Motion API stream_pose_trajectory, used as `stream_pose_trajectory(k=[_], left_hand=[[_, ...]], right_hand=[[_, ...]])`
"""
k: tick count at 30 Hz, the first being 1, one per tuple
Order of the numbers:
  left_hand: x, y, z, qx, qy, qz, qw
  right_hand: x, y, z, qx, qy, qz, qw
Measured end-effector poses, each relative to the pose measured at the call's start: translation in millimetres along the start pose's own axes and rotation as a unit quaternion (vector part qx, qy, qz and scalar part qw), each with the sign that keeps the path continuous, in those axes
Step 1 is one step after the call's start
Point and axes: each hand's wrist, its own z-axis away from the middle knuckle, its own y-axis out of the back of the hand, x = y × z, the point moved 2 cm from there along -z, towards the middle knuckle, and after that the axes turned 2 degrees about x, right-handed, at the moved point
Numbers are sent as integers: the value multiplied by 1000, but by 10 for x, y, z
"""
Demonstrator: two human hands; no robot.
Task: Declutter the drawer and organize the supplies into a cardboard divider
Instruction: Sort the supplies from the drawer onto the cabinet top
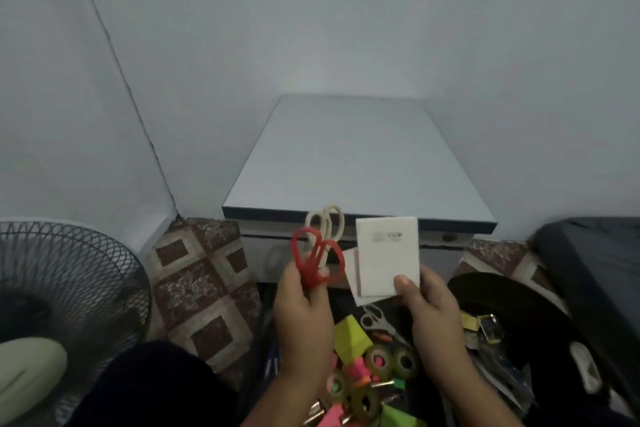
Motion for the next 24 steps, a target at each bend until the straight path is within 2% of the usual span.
stream_pose_trajectory(k=[2,4,6,9,12,15,20,24], left_hand=[[286,-2,-276,-34,-51,-11,998],[550,-77,-601,-96,-66,-58,992],[728,-228,-931,-139,-65,-136,979],[773,-547,-1351,-168,-81,-258,948],[675,-866,-1623,-179,-112,-375,903],[632,-1080,-1787,-187,-124,-432,874],[509,-1288,-2024,-138,-156,-473,856],[383,-1451,-2261,-112,-150,-476,859]], right_hand=[[-355,24,-120,47,54,-13,997],[-635,28,-374,88,89,4,992],[-828,-18,-747,107,84,54,989],[-906,-154,-1349,95,46,114,988],[-831,-281,-1727,101,24,176,979],[-777,-367,-1954,118,28,207,971],[-728,-467,-2320,127,19,229,965],[-714,-533,-2593,128,6,249,960]])
